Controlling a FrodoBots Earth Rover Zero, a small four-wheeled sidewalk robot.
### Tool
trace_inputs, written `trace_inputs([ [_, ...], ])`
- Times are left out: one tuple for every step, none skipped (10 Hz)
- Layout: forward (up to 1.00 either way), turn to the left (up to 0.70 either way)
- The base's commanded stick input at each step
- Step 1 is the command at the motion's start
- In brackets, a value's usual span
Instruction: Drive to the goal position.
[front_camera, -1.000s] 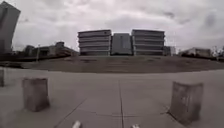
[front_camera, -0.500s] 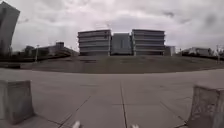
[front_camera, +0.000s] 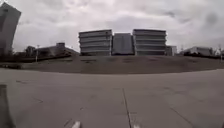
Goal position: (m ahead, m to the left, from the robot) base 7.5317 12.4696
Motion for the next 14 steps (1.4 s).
trace_inputs([
  [0.7, 0.35],
  [0.7, 0.31],
  [0.7, 0.22],
  [0.7, 0.07],
  [0.7, 0.02],
  [0.7, 0.02],
  [0.7, 0.02],
  [0.7, 0.02],
  [0.7, 0.02],
  [0.7, 0.02],
  [0.7, 0.02],
  [0.7, 0.02],
  [0.7, 0.02],
  [0.7, 0.02],
])
